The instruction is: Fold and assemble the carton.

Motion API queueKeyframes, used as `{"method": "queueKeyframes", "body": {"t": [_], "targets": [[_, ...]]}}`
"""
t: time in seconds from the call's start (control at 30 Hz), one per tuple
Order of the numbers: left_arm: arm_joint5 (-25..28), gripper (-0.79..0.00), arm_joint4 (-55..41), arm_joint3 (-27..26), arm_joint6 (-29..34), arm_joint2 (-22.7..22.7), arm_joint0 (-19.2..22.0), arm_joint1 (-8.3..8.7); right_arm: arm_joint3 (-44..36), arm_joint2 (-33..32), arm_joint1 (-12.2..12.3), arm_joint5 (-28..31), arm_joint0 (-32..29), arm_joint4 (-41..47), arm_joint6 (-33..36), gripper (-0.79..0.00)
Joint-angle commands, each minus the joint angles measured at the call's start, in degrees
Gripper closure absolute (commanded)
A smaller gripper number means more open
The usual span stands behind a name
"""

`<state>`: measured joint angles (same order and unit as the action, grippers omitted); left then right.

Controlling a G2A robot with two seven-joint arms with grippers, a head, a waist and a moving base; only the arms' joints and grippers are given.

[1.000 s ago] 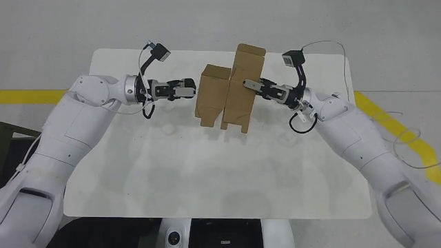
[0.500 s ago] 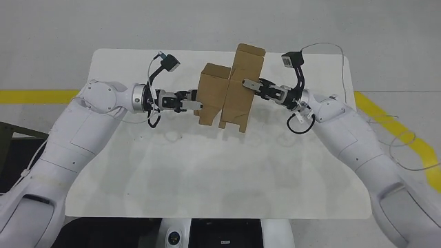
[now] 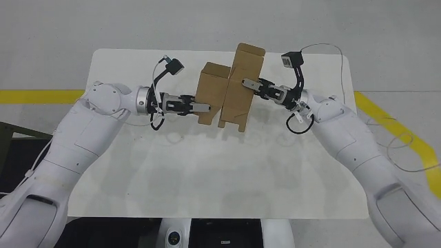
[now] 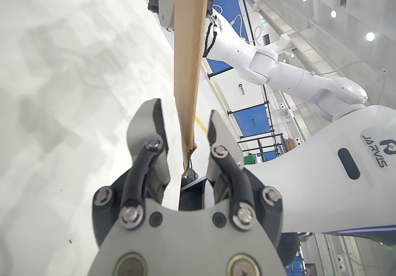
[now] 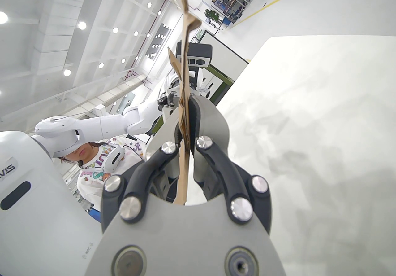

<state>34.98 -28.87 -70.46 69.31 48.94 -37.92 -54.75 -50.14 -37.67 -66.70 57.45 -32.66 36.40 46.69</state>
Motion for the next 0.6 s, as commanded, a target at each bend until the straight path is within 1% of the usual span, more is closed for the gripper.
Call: {"method": "queueKeyframes", "body": {"t": [0.0, 0.03, 0.07, 0.1, 0.13, 0.17, 0.27, 0.37, 0.47, 0.57], "targets": [[-0.03, 0.0, 0.2, 0.05, 0.03, 0.06, -0.02, -0.05, 0.01, -0.33, -0.08, -0.06, -0.12, -0.1, 0.2, 0.0], [-0.05, 0.0, 0.24, 0.07, 0.05, 0.1, -0.04, -0.08, 0.0, -0.5, -0.12, -0.15, -0.2, -0.15, 0.28, 0.0], [-0.12, 0.0, 0.28, 0.12, 0.12, 0.16, -0.05, -0.09, -0.02, -0.68, -0.16, -0.24, -0.3, -0.17, 0.38, -0.065], [-0.18, 0.0, 0.28, 0.21, 0.18, 0.28, -0.04, -0.1, 0.02, -0.88, -0.2, -0.32, -0.39, -0.23, 0.45, -0.274], [-0.33, 0.0, 0.28, 0.24, 0.33, 0.38, -0.02, -0.1, 0.02, -1.08, -0.23, -0.4, -0.5, -0.27, 0.54, -0.563], [-0.46, 0.0, 0.26, 0.31, 0.46, 0.51, -0.01, -0.09, 0.01, -1.28, -0.25, -0.48, -0.6, -0.32, 0.62, -0.785], [-1.15, 0.0, 1.23, 0.57, 1.15, 0.87, 0.25, 0.0, -1.33, -1.74, -0.11, -1.56, -0.73, -0.63, 1.71, -0.785], [-1.96, 0.0, 3.1, 1.16, 1.96, 1.22, 0.8, 0.16, -3.27, -2.62, 0.68, -3.25, -1.2, 0.28, 3.4, -0.785], [-3.1, 0.0, 3.53, 2.39, 3.1, 1.78, 1.62, 0.32, -3.66, -4.49, 2.14, -5.52, -1.77, 0.52, 5.67, -0.785], [-4.6, 0.0, 3.51, 3.1, 4.6, 2.06, 2.53, 0.54, -4.43, -6.83, 4.04, -7.99, -2.38, -1.23, 8.15, -0.785]]}}
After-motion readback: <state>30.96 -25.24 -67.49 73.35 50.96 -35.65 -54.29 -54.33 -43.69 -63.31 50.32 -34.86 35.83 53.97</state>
